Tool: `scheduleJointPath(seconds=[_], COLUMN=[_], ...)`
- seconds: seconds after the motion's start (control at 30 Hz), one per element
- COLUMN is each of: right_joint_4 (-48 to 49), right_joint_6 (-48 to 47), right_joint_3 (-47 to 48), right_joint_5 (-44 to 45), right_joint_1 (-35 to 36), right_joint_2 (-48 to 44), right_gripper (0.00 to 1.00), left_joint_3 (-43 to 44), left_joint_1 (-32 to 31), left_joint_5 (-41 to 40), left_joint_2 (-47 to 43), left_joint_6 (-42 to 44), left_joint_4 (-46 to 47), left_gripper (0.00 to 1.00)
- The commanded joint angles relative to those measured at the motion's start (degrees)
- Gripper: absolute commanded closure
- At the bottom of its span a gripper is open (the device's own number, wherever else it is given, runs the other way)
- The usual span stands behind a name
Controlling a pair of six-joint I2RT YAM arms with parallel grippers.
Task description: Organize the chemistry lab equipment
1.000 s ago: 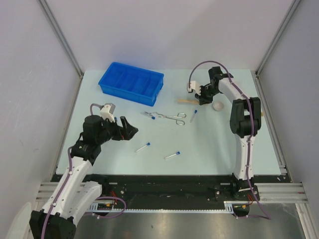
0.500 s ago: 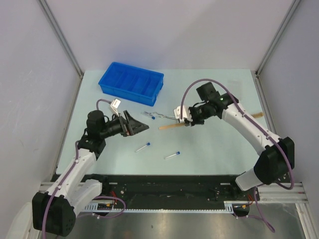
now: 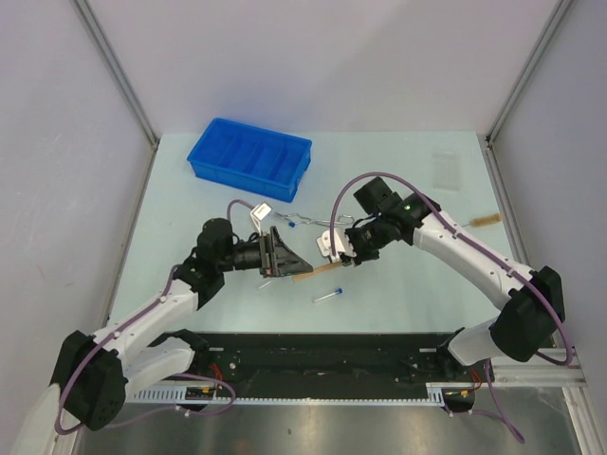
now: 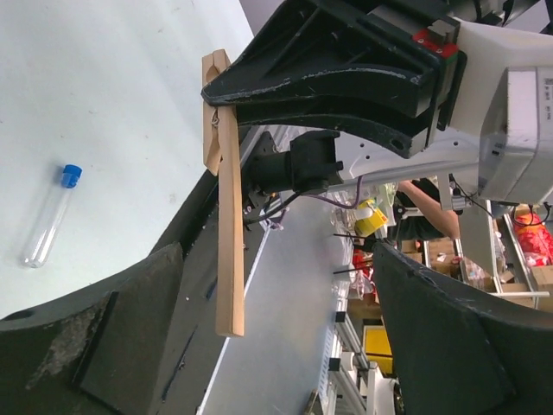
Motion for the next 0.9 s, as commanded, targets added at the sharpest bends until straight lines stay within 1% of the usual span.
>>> scheduleJointPath(seconds=[0.0,0.07,0.1,0.17,0.2,0.37,0.4,0.47,0.5,0.57,0.6,0.63,0.67,0.7,0.77,0.83,0.87], right_joint_4=[-0.07,0.11,0.28,0.55,0.64,0.99,0.99,1.16,1.17,1.43,1.43,1.78,1.87,2.13,3.36,5.54,6.60], right_joint_6=[0.87,0.96,0.96,0.96,0.96,1.22,1.22,1.22,1.22,1.31,1.40,1.49,1.57,2.27,3.50,7.27,9.38], right_joint_3=[-0.58,-1.11,-1.29,-1.82,-1.99,-2.34,-2.34,-2.43,-2.52,-2.70,-2.87,-2.96,-3.22,-3.40,-3.84,-3.84,-3.84], right_joint_5=[-0.52,-0.52,-0.52,-0.43,-0.43,-0.69,-0.78,-0.61,-0.43,-0.34,-0.34,-0.43,-0.43,-0.34,-0.17,-1.39,-2.18], right_joint_1=[0.46,0.55,0.55,0.46,0.55,0.55,0.55,0.55,0.46,0.55,0.55,0.46,0.55,0.55,0.37,-0.41,-2.16], right_joint_2=[-2.82,-3.00,-3.09,-3.35,-3.35,-3.53,-3.70,-3.70,-3.62,-3.53,-3.53,-3.61,-3.62,-3.70,-3.97,-4.58,-5.02], right_gripper=[1.00,1.00,1.00,1.00,1.00,1.00,1.00,1.00,1.00,1.00,1.00,1.00,0.99,0.93,0.85,0.56,0.37], left_joint_3=[1.55,2.08,2.86,3.75,4.53,5.94,6.64,7.26,7.79,8.14,8.32,8.32,8.41,8.49,8.50,8.67,8.67], left_joint_1=[-2.25,-2.77,-3.04,-3.65,-3.92,-5.58,-5.85,-6.46,-6.64,-6.90,-6.91,-6.91,-6.91,-6.82,-6.82,-6.38,-5.25], left_joint_5=[-2.30,-2.91,-3.18,-3.70,-3.79,-4.50,-4.85,-4.85,-4.68,-4.76,-4.76,-4.67,-4.76,-4.94,-6.42,-8.79,-9.41], left_joint_2=[0.46,1.25,1.43,2.75,3.27,6.35,6.79,7.93,8.28,8.90,8.90,8.73,8.47,8.20,6.45,4.70,4.16], left_joint_6=[-0.90,-0.19,0.94,2.44,3.75,6.49,7.36,7.98,8.24,8.34,8.25,8.16,8.07,8.16,8.25,9.12,9.39], left_joint_4=[1.24,-0.33,-1.21,-4.55,-5.60,-10.53,-11.23,-12.47,-12.47,-12.47,-12.47,-12.03,-11.94,-11.94,-11.85,-12.46,-14.29], left_gripper=[0.10,0.16,0.22,0.28,0.33,0.46,0.52,0.60,0.68,0.78,0.90,0.97,1.00,1.00,1.00,1.00,1.00])
